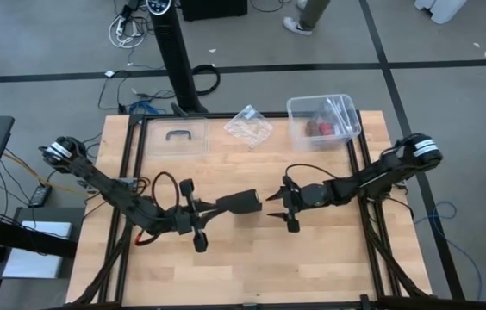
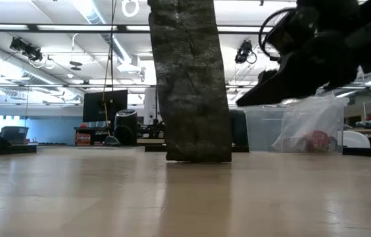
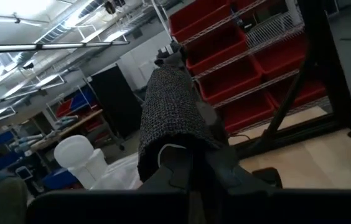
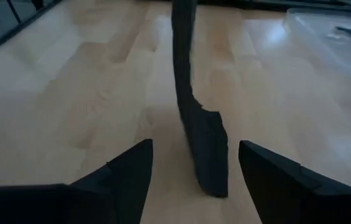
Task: Roll bandage
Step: Roll the black bandage
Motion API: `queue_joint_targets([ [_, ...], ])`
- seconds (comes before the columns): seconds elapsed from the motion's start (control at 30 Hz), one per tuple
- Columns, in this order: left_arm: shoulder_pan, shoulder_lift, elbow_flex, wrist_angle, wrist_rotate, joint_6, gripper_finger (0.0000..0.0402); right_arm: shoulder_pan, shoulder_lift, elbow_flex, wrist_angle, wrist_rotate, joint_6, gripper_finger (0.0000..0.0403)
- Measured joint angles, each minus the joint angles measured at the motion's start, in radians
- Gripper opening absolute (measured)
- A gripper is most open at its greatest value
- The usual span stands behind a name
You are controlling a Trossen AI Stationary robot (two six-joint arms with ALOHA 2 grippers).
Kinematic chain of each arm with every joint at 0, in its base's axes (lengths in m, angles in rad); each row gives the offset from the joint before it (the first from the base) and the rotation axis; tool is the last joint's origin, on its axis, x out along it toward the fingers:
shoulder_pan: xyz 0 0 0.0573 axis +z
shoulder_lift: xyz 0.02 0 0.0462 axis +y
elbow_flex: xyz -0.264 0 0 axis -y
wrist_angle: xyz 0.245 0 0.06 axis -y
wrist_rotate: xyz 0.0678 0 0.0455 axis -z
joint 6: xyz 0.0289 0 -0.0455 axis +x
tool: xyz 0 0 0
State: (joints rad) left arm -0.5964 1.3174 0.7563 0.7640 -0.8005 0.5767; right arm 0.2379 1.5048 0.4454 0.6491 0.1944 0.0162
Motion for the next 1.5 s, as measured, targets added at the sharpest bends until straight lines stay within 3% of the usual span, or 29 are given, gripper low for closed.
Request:
queue_joint_targets([
  [0.2,0.007,-0.027,0.000,0.004,0.000,0.055,0.0018,-0.060,0.136,0.000,0.162,-0.099,-0.008,0.0251],
  [0.37,0.015,-0.052,0.000,0.005,0.000,0.079,0.0018,-0.087,0.235,0.018,0.263,-0.121,0.008,0.0241],
  [0.67,0.029,-0.063,0.000,0.001,-0.002,0.101,0.0018,-0.103,0.361,0.102,0.274,-0.125,0.009,0.0198],
  [0.83,0.029,-0.066,-0.001,-0.016,-0.043,0.101,0.0018,-0.100,0.355,0.103,0.272,-0.162,0.010,0.0141],
  [1.03,0.032,-0.069,-0.001,-0.032,-0.084,0.118,0.0018,-0.071,0.355,0.103,0.267,-0.267,0.029,0.0017],
  [1.2,0.035,-0.089,-0.010,-0.055,-0.157,0.126,0.0018,-0.032,0.354,0.103,0.248,-0.354,0.085,0.0008],
  [1.5,0.054,-0.240,-0.130,-0.070,-0.171,0.121,0.0018,0.025,0.330,0.101,0.196,-0.407,0.124,0.0003],
])
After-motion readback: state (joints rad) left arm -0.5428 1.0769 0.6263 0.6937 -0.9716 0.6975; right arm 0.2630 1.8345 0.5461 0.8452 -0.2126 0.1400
